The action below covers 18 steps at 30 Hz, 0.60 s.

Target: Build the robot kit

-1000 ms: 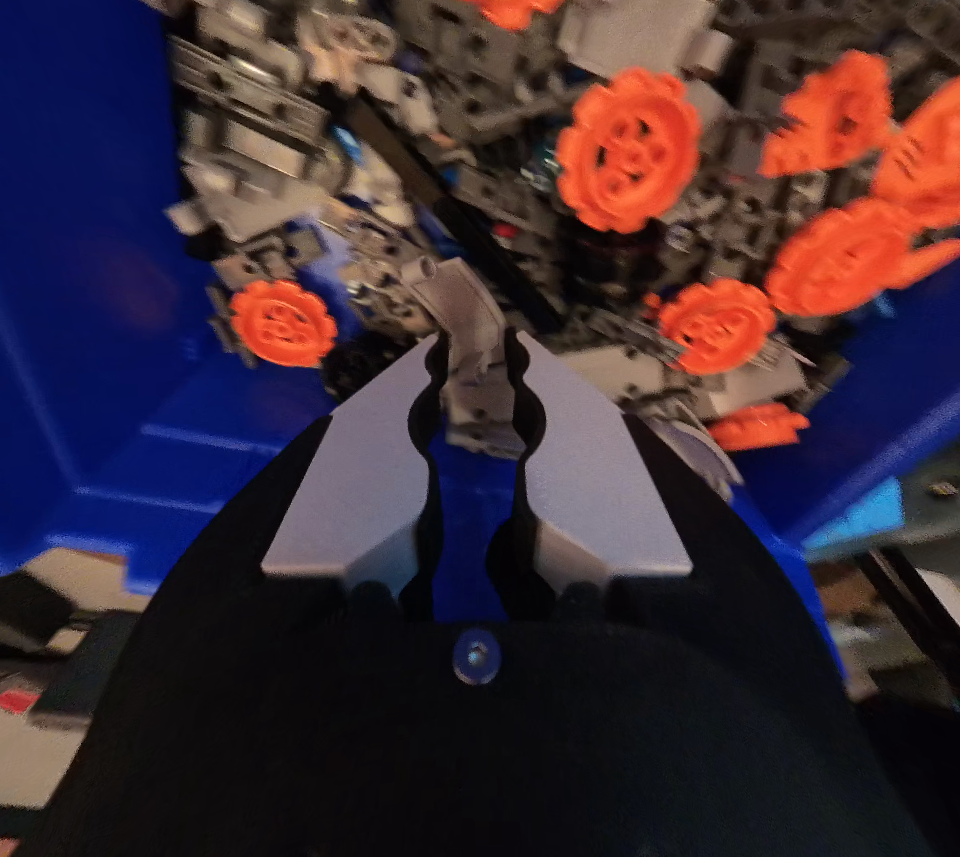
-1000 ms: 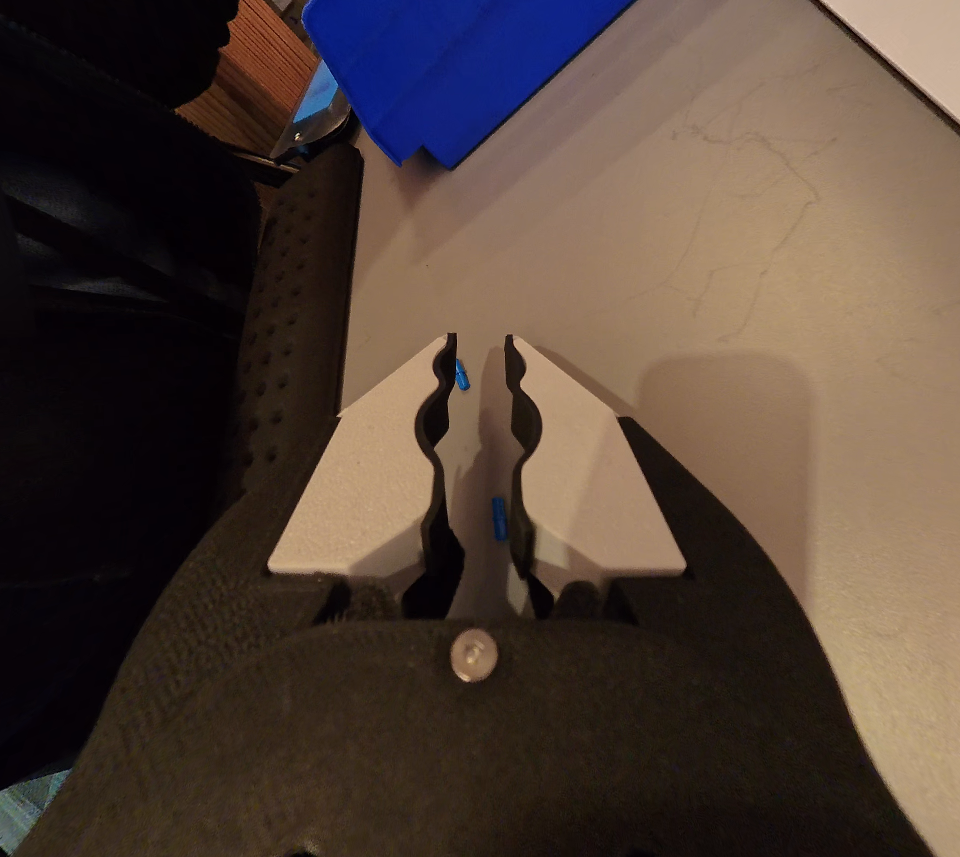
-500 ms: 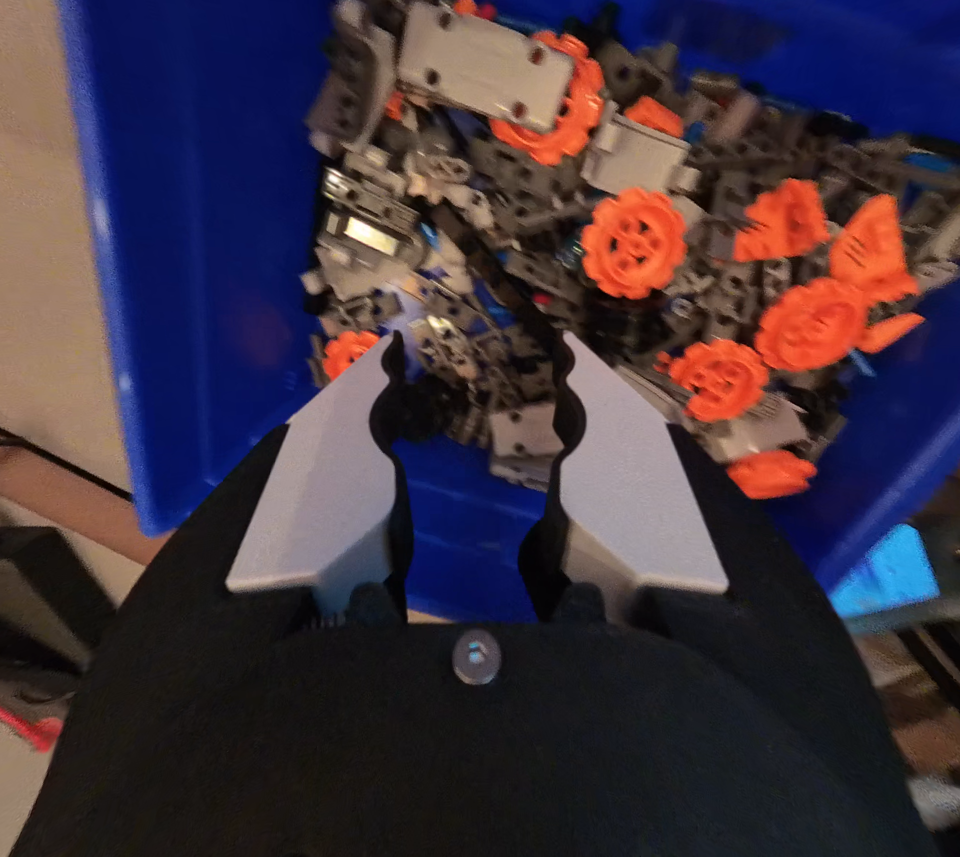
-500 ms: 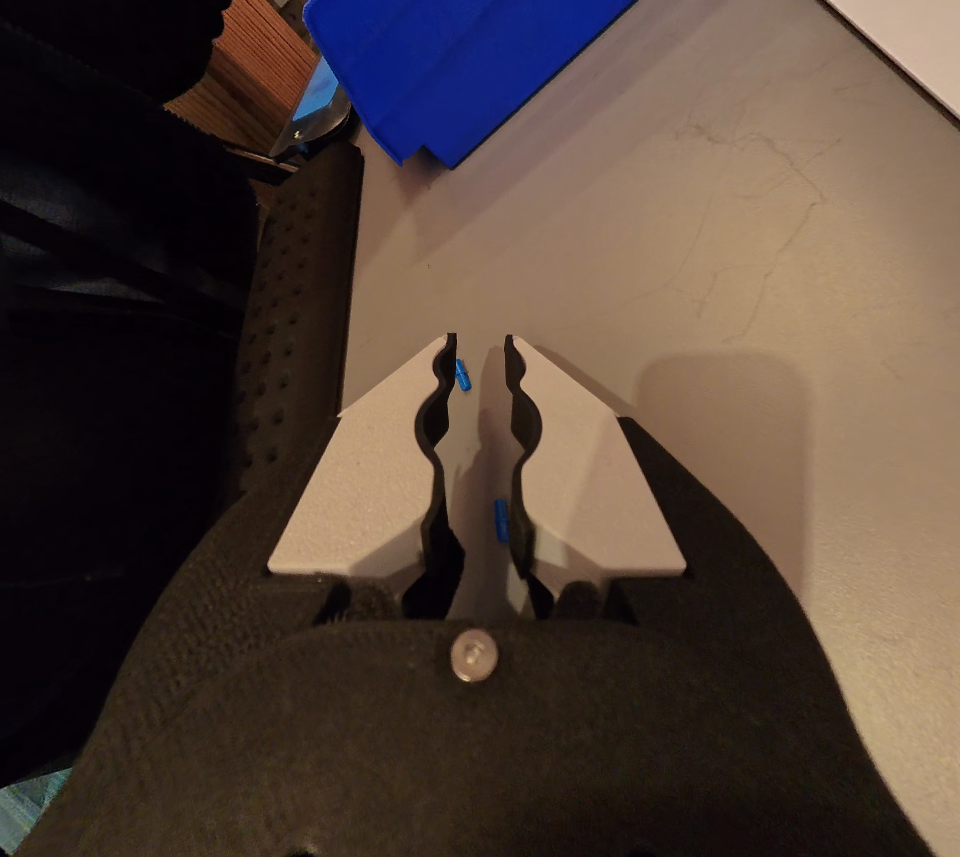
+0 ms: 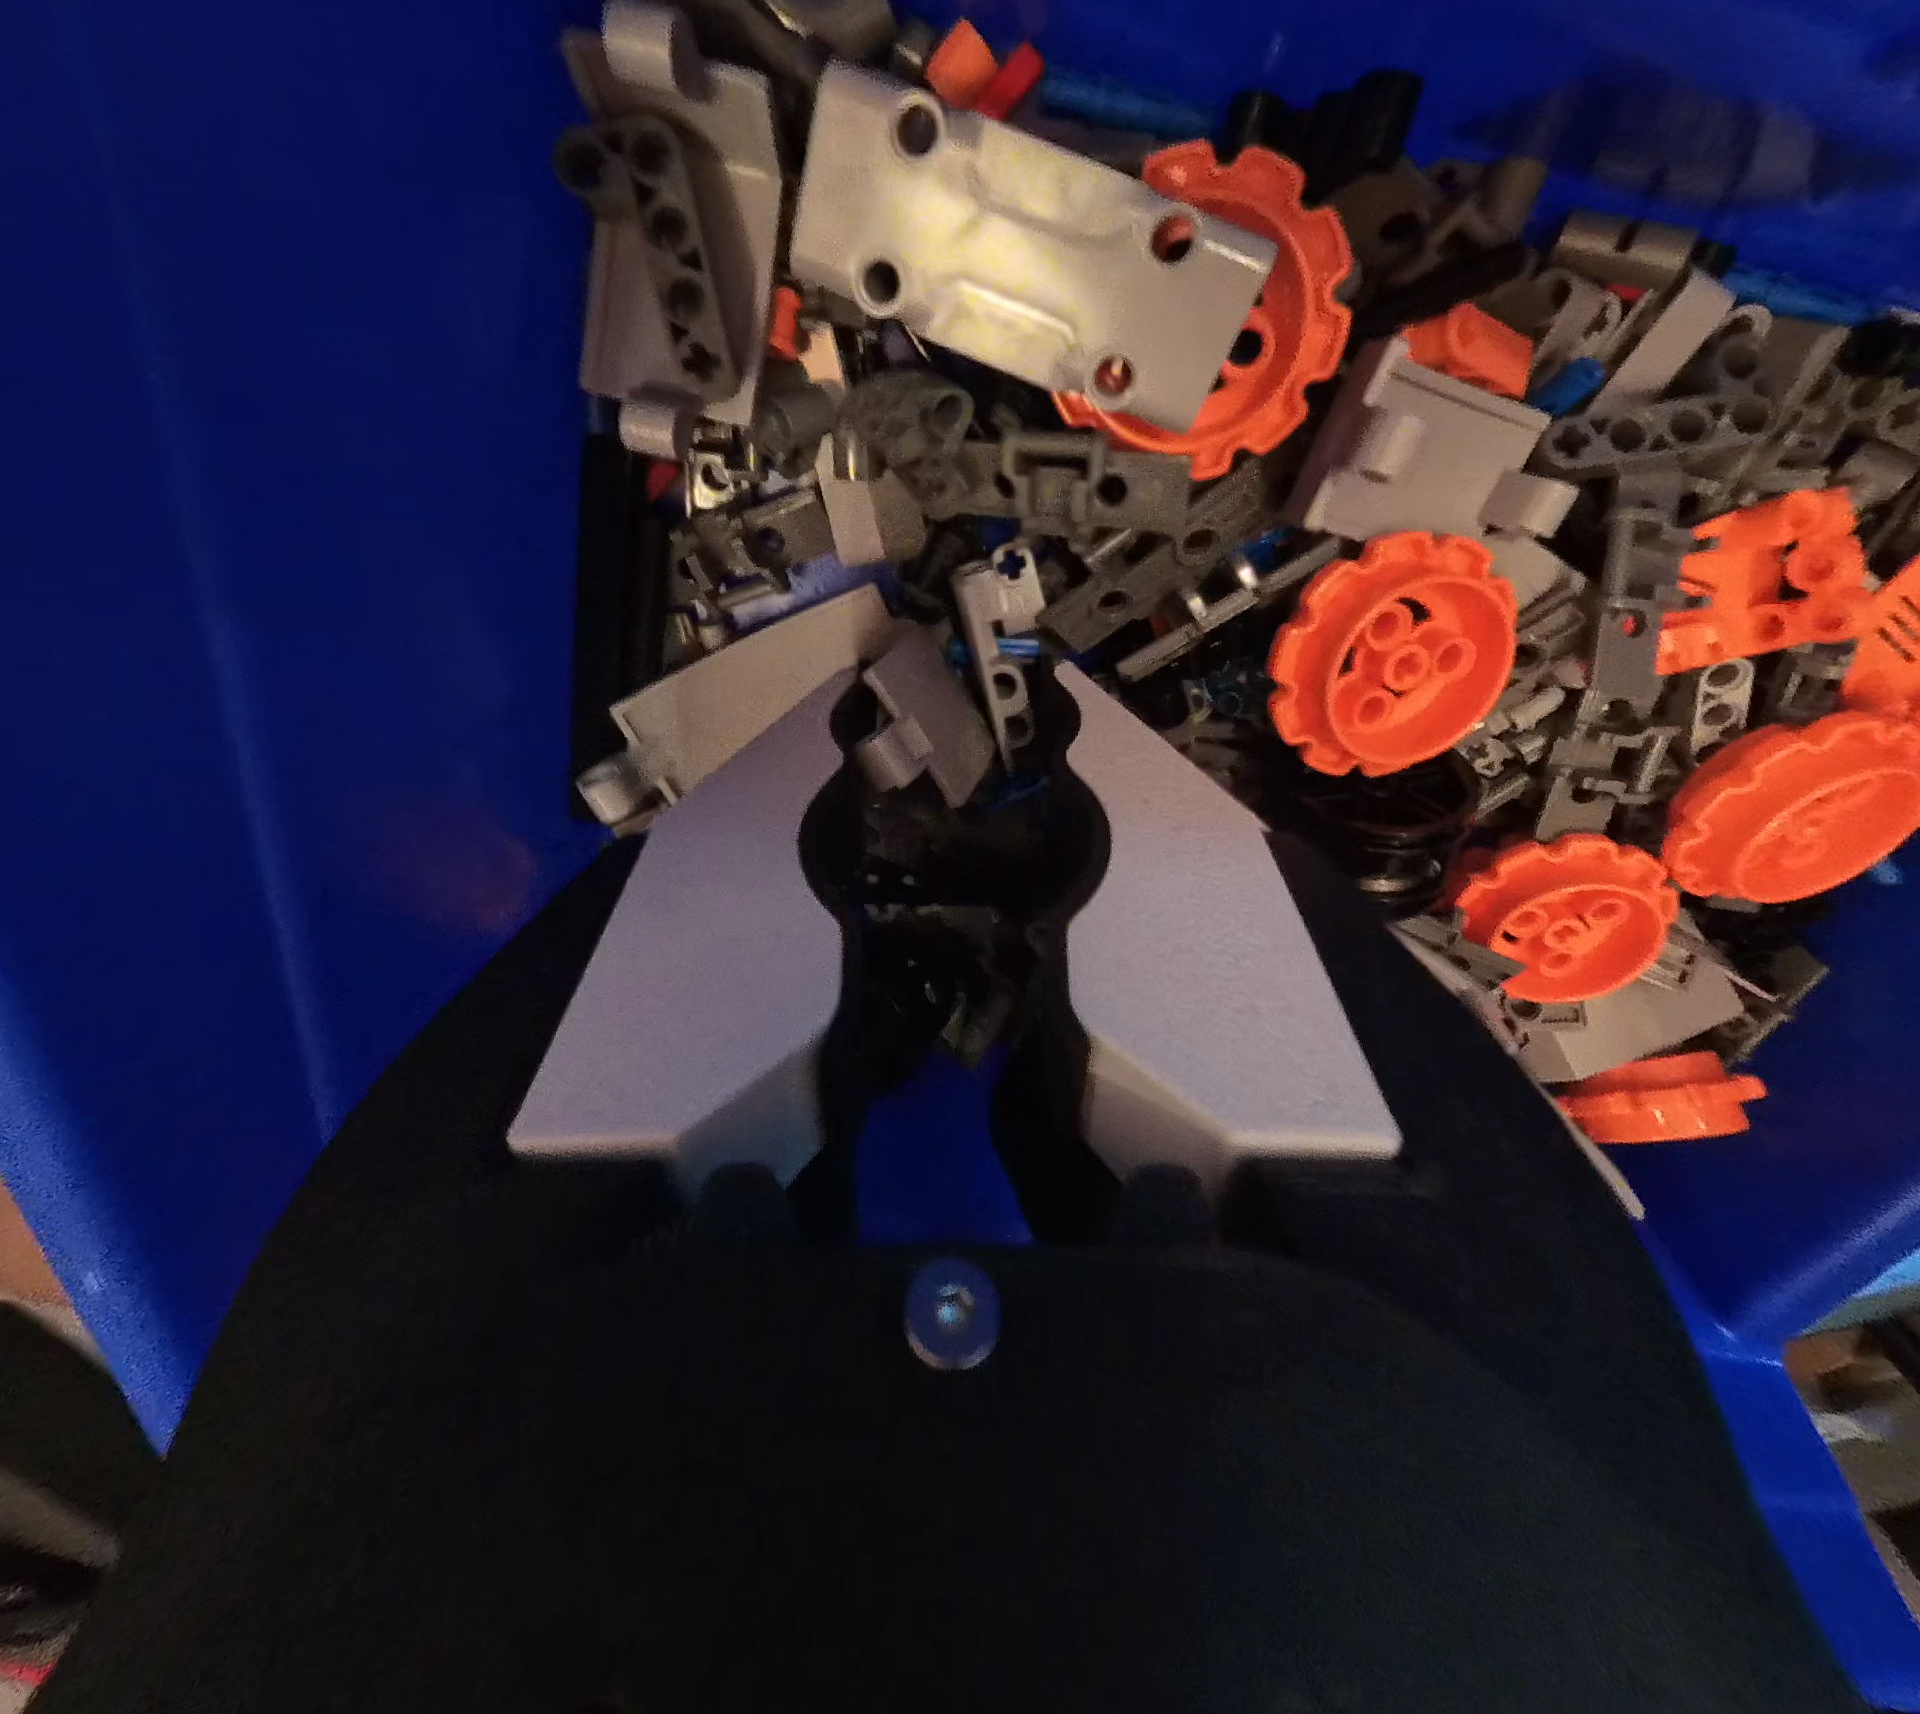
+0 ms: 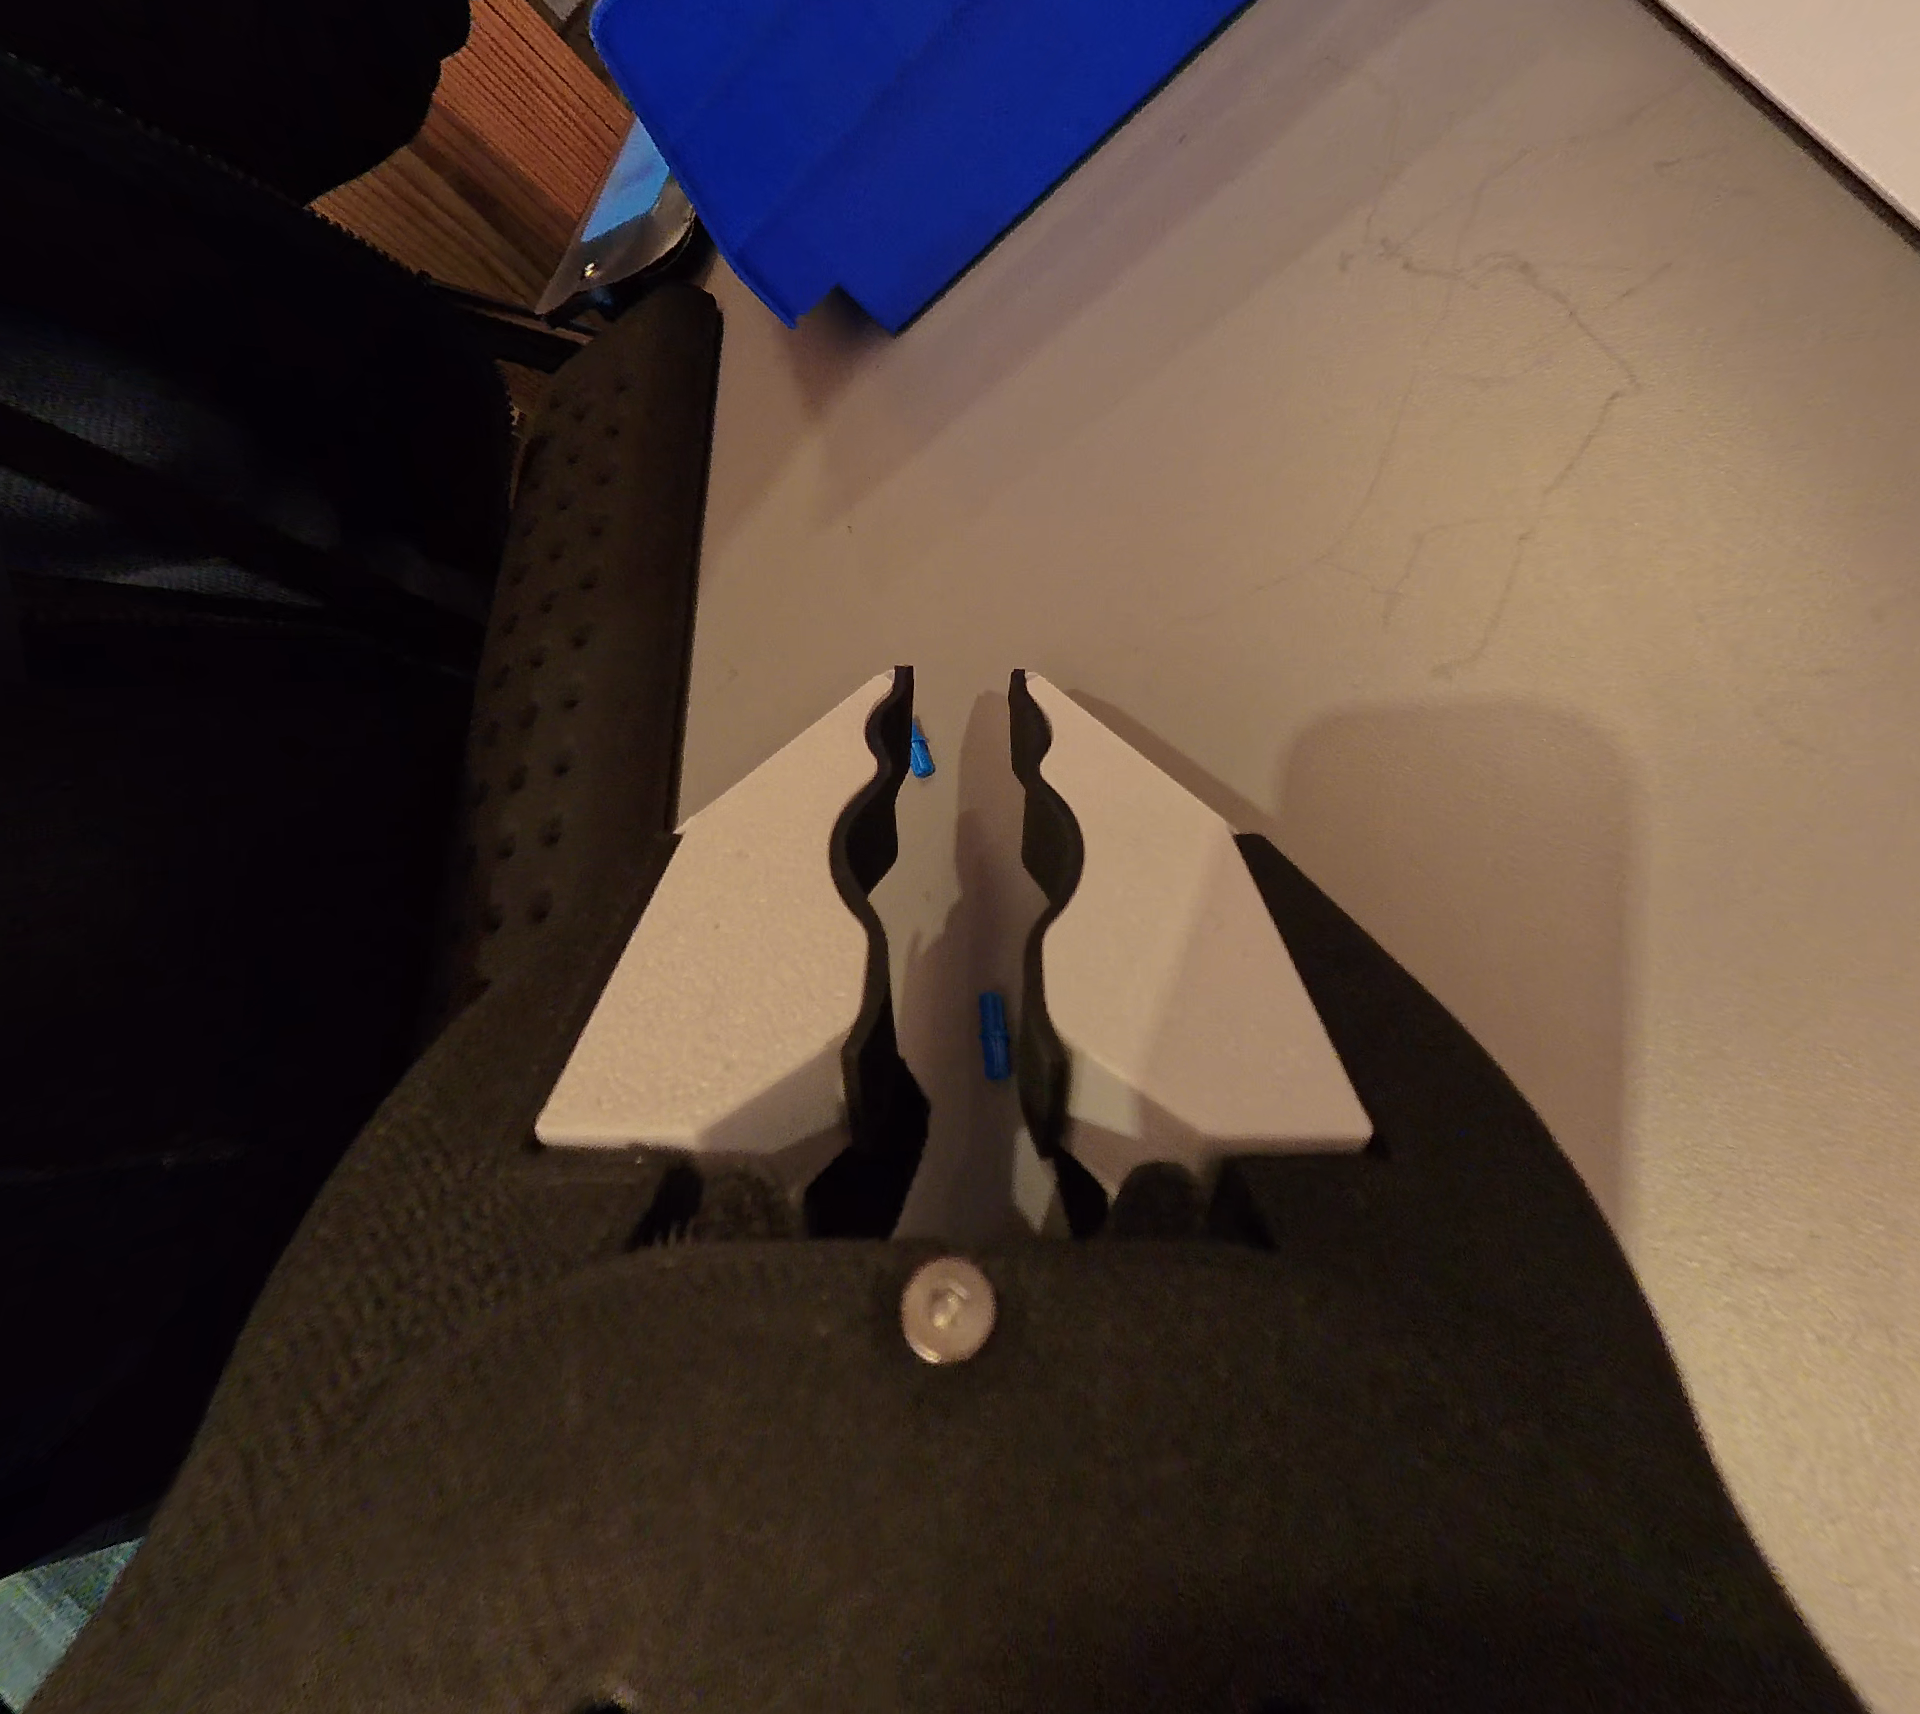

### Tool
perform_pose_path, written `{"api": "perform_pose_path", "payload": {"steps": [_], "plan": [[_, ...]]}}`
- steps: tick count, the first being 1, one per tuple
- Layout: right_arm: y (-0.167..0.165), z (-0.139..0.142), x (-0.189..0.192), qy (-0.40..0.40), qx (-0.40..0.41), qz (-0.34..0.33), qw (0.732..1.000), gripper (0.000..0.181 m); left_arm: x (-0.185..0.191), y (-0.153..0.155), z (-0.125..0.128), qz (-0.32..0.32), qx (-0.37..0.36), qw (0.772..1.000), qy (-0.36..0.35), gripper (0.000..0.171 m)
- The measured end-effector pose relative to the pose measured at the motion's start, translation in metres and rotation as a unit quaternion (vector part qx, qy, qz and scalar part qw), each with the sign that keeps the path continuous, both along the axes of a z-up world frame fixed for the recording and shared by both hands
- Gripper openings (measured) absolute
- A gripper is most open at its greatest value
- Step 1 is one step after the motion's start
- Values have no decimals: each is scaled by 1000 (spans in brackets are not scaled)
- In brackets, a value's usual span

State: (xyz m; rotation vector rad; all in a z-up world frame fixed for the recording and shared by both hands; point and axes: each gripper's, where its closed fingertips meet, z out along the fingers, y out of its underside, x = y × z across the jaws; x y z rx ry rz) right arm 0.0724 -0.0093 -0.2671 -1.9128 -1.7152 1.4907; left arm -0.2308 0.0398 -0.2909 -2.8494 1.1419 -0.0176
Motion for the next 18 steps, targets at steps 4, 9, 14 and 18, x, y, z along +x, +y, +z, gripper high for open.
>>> {"api": "perform_pose_path", "payload": {"steps": [4,9,14,18], "plan": [[0,1,0,1,1,0,1000,16,-1,-16,1,-15,-12,1000,23,22],[0,0,0,1,-1,1,1000,16,6,-52,7,-40,-49,997,31,21],[-1,0,0,0,-1,1,1000,16,13,-78,15,-47,-75,996,10,21],[-1,0,0,0,0,1,1000,16,9,-63,27,-31,-34,999,2,41]]}}
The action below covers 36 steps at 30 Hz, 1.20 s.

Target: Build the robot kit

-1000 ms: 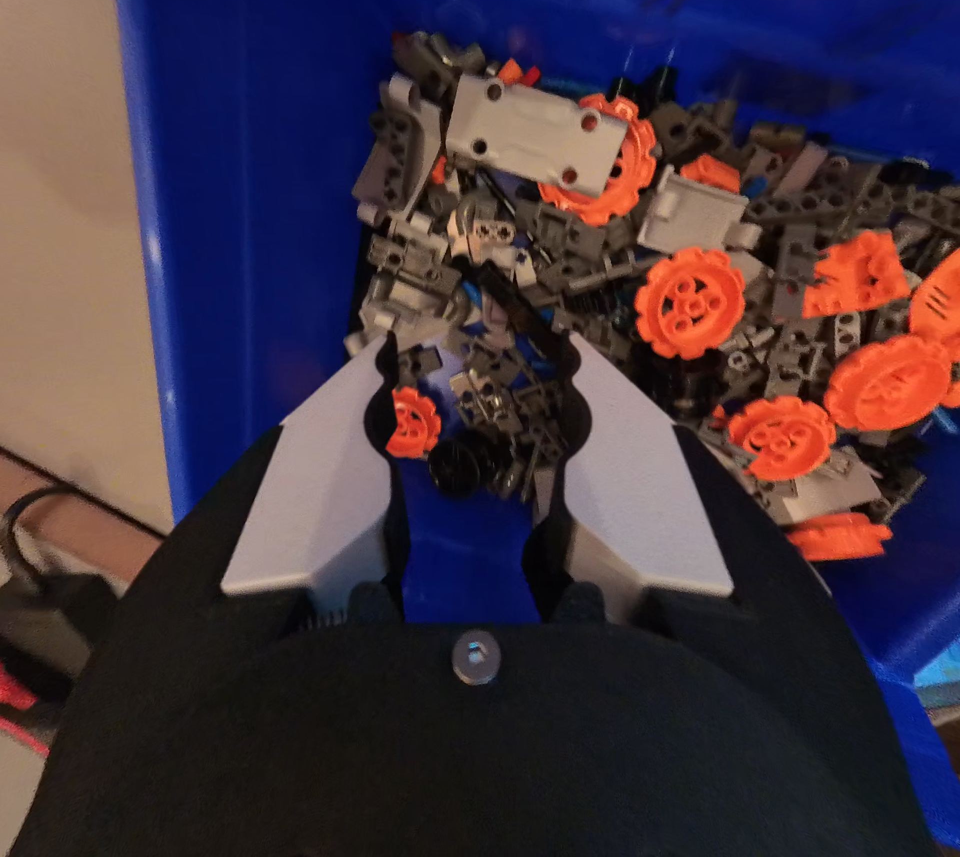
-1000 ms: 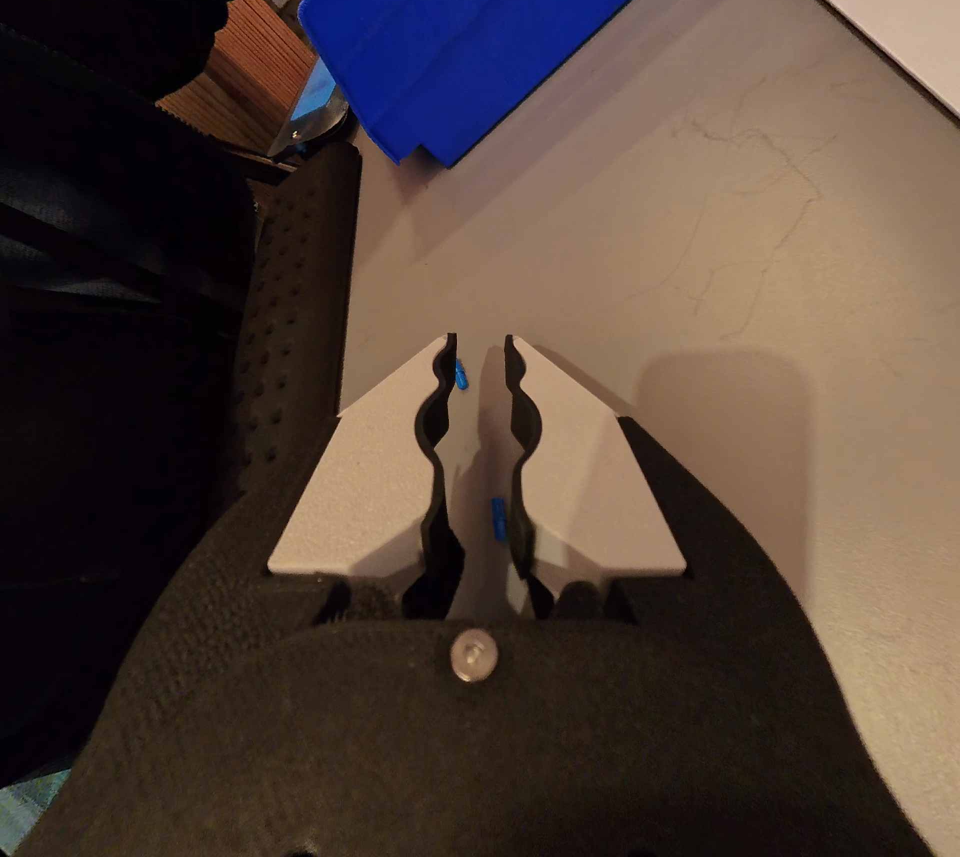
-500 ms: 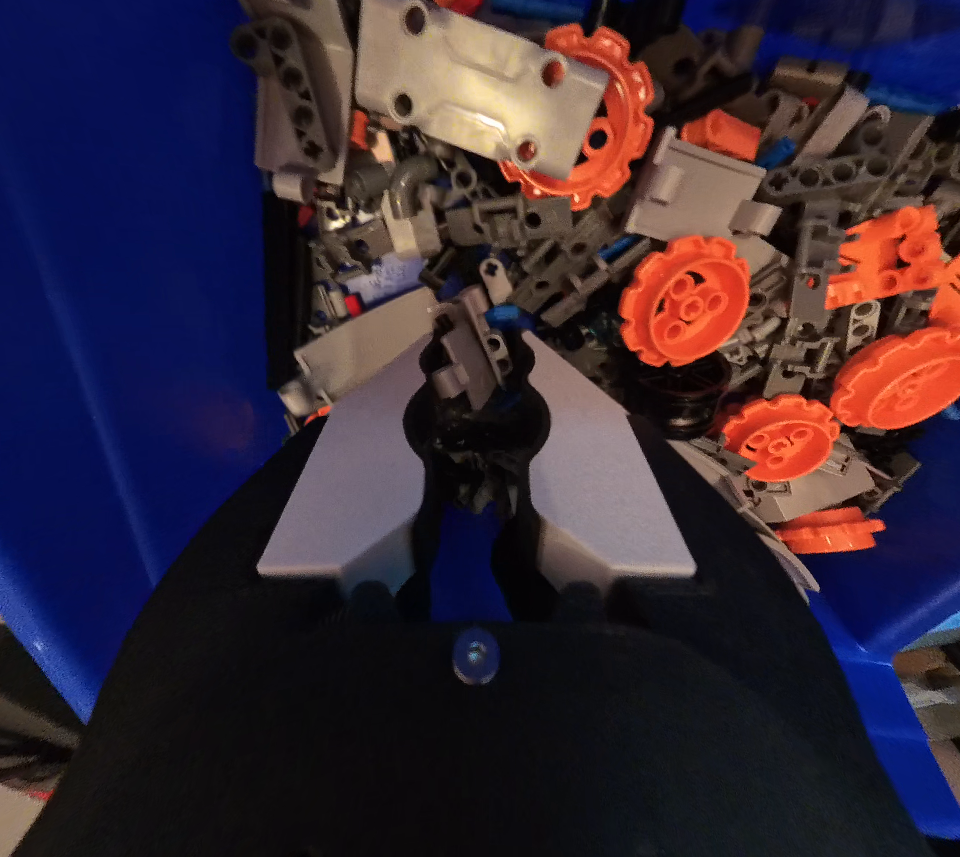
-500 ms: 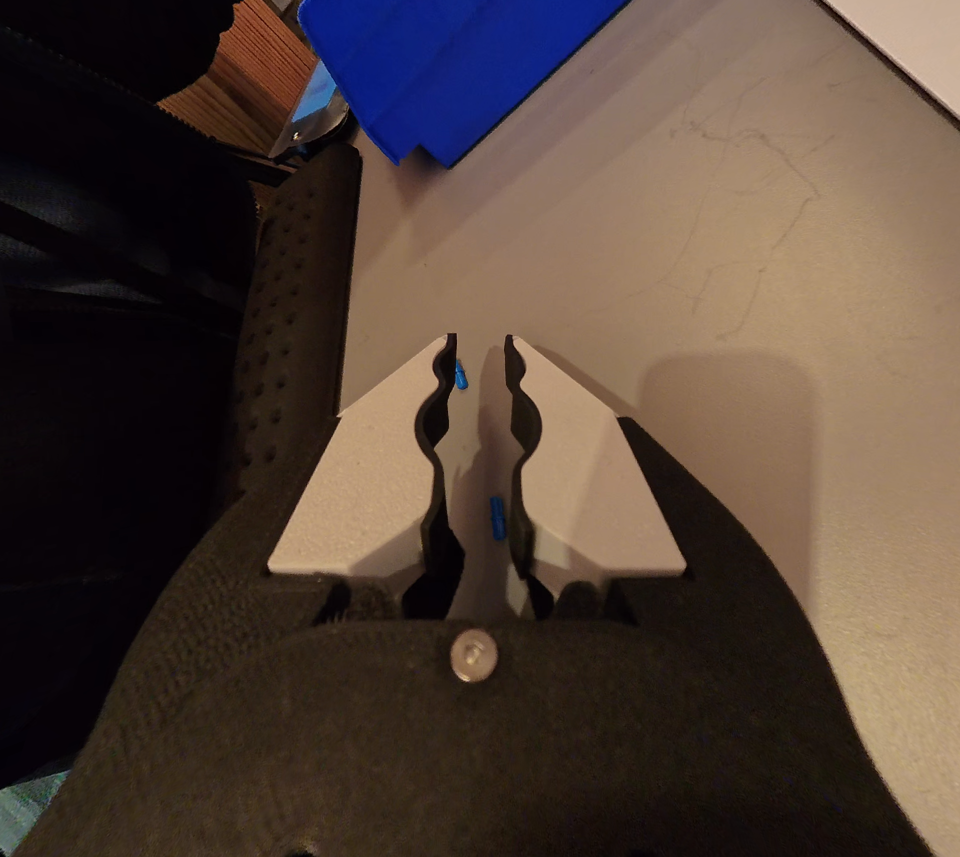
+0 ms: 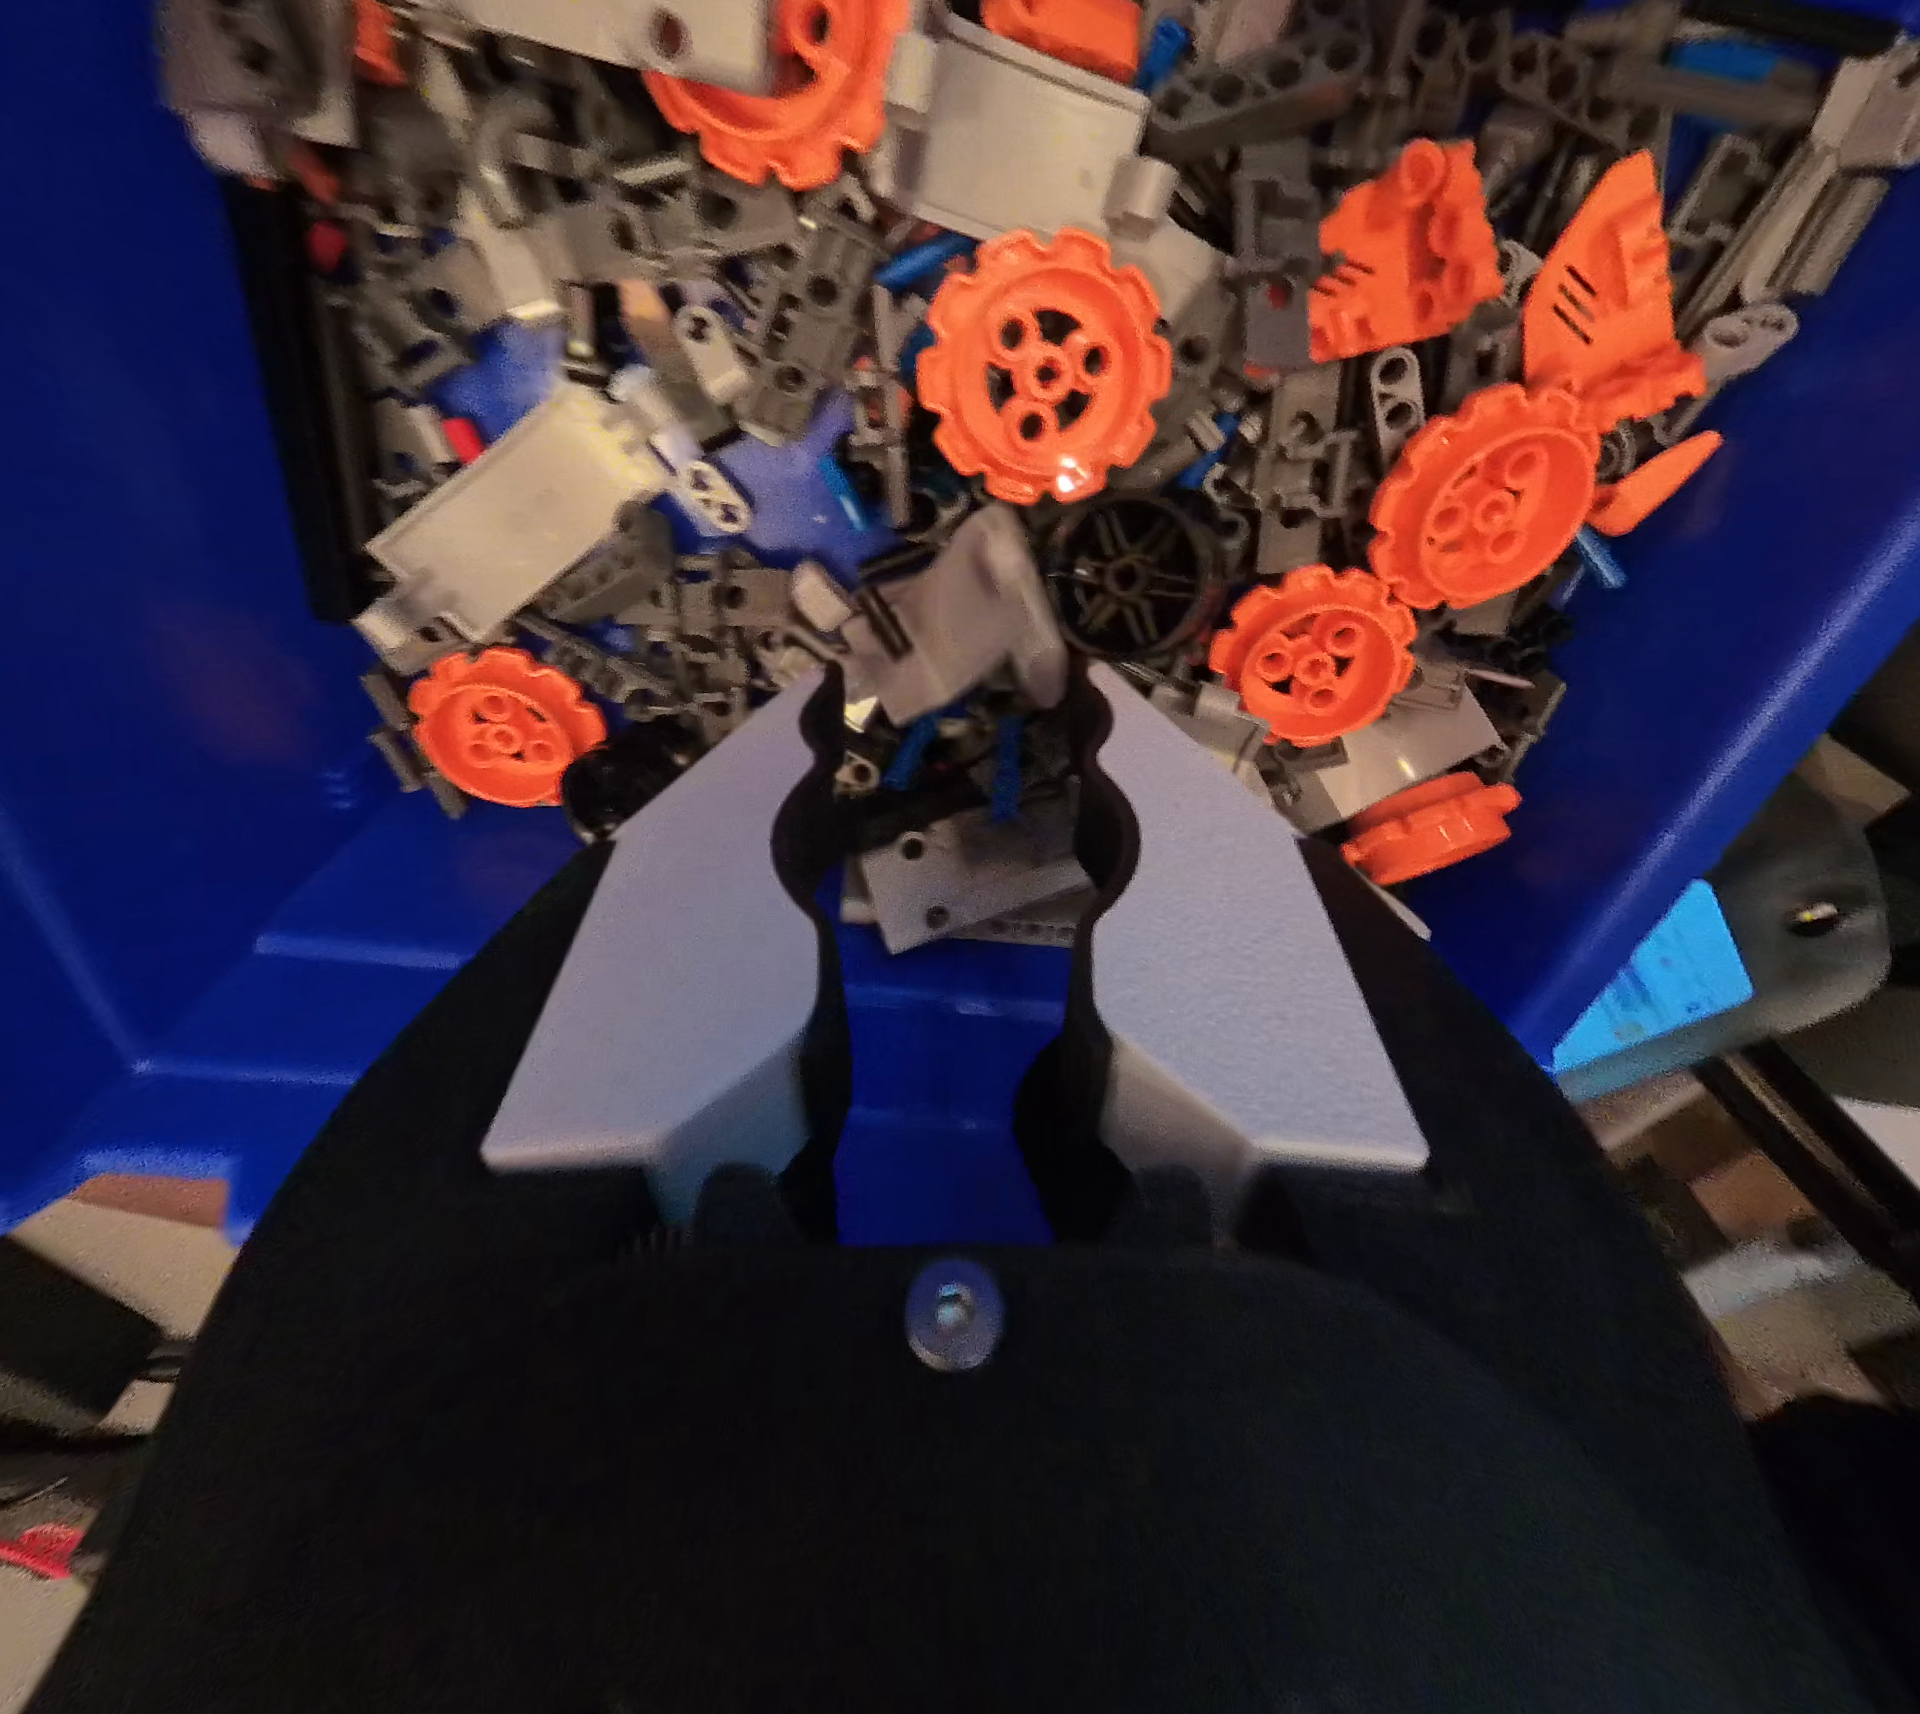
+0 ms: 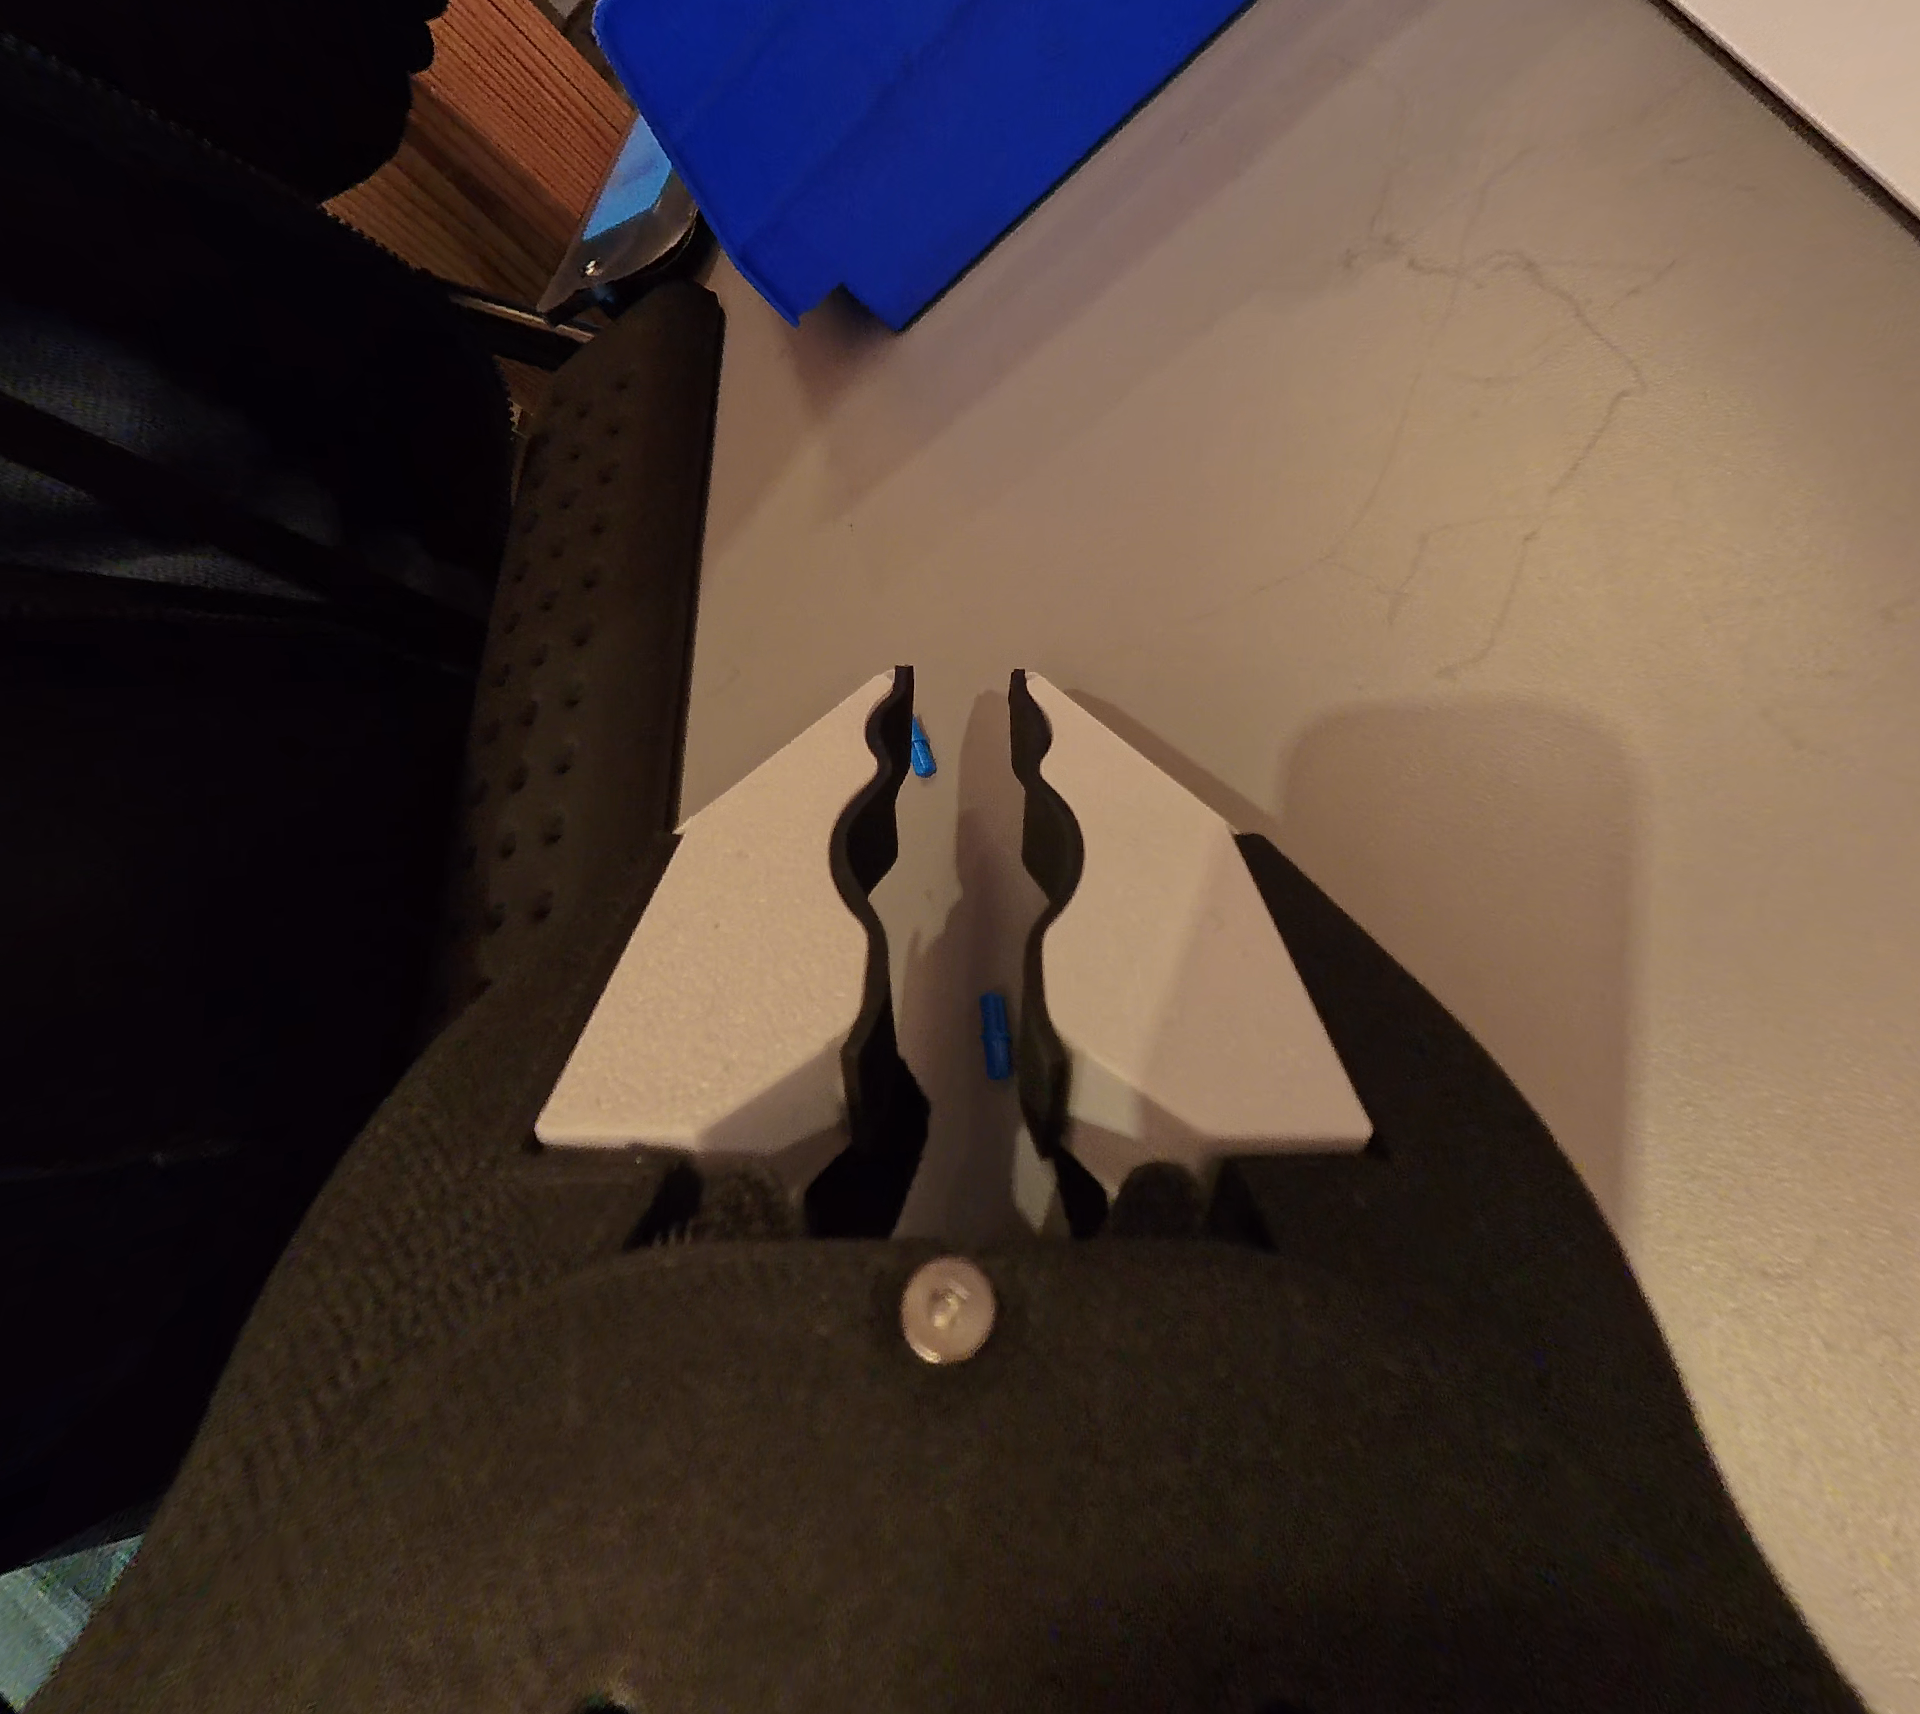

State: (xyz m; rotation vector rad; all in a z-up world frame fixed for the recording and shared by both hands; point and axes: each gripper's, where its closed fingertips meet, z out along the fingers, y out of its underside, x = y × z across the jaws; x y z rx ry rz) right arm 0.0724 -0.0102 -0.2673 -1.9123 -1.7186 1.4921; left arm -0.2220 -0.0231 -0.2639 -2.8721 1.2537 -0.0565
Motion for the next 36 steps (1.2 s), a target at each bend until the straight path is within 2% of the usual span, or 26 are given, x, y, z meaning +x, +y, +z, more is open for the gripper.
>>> {"api": "perform_pose_path", "payload": {"steps": [5,7,9,11,13,14,17,18,23,25,33,36], "plan": [[0,1,0,1,0,0,1000,16,-27,49,9,34,92,995,34,61],[0,1,0,2,0,0,1000,16,-33,63,6,60,105,992,34,59],[0,1,0,2,0,-1,1000,16,-34,66,-3,72,88,993,25,57],[0,2,0,3,0,-1,1000,16,-47,71,-11,82,88,991,59,52],[0,1,0,3,0,-1,1000,16,-47,75,-16,90,86,990,61,49],[0,1,0,3,-1,-1,1000,16,-48,74,-18,90,80,991,63,37],[0,1,0,3,-1,-1,1000,16,-50,69,-23,74,63,992,83,31],[0,1,0,3,-1,-1,1000,16,-48,68,-23,69,61,992,82,23],[0,2,0,3,0,0,1000,16,-44,66,-20,55,68,993,74,18],[0,2,0,4,0,-1,1000,16,-40,64,-14,49,75,994,59,0],[-1,3,0,5,0,0,1000,16,-30,14,-9,28,2,999,42,0],[-1,2,0,4,0,1,1000,16,-29,15,-5,33,14,999,37,14]]}}
